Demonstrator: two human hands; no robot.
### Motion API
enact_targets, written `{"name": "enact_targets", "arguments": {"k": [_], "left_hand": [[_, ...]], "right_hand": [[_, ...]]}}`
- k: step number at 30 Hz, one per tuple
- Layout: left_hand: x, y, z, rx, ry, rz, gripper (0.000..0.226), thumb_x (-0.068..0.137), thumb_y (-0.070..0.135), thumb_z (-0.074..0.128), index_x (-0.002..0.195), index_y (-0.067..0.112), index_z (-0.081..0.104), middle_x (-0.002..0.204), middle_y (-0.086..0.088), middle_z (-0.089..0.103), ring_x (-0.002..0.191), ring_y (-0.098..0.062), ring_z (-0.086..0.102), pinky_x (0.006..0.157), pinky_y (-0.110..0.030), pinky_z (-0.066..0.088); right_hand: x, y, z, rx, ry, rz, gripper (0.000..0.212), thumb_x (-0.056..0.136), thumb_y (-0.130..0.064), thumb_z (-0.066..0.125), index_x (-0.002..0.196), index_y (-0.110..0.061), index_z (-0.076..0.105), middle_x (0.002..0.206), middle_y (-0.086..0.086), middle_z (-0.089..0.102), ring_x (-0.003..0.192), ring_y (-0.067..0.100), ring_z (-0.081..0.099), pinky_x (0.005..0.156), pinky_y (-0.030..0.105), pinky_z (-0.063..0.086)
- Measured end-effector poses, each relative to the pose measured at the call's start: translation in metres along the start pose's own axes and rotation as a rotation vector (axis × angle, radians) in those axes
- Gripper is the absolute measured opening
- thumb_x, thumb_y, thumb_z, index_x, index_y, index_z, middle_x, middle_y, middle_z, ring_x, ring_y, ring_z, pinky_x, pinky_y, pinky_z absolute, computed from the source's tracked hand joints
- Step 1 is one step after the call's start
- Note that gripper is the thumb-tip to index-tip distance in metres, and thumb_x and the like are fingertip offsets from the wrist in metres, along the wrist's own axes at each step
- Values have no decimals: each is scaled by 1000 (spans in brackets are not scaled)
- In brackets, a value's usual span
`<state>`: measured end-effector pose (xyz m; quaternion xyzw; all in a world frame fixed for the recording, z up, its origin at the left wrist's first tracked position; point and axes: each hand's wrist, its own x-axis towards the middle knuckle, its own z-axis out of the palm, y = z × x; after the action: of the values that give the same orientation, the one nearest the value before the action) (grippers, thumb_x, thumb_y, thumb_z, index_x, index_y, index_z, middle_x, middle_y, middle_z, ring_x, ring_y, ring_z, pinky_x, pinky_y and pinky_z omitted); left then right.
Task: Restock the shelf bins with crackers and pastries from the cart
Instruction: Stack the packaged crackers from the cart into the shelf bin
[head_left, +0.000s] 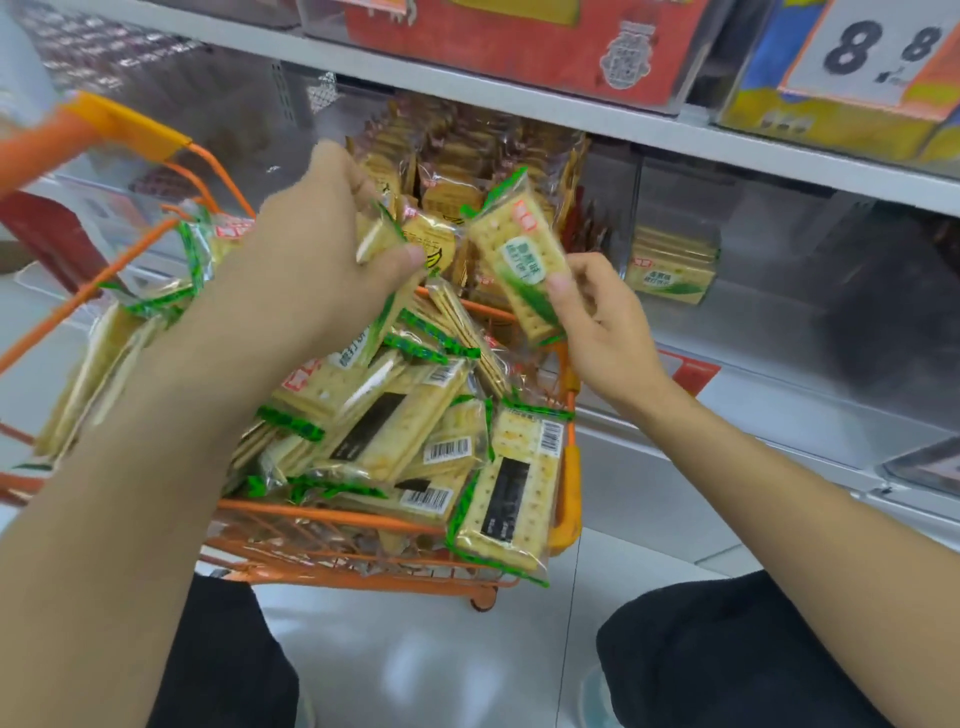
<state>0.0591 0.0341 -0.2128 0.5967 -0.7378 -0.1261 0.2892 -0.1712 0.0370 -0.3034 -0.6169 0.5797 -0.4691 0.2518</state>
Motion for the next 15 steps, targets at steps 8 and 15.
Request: {"name": "enact_targets", "arguments": {"k": [8,15], "left_hand": [[3,3,1,-606,107,-141,24,97,40,56,111,23,45,80,3,47,70,-11,54,67,-31,48],[-12,27,-2,-1242,-456,-367,41,94,38,48,102,8,74,103,-22,73,82,-28,74,65,-39,61]], "right_hand": [[-3,-30,-9,858,-268,215,43,84,-42,63,113,-11,59,77,2,68,57,14,62,38,20,39],[-3,-24,-10,882,-571,92,38,53,-15,93,86,-18,73,85,6,76,78,19,75,64,30,60]]}}
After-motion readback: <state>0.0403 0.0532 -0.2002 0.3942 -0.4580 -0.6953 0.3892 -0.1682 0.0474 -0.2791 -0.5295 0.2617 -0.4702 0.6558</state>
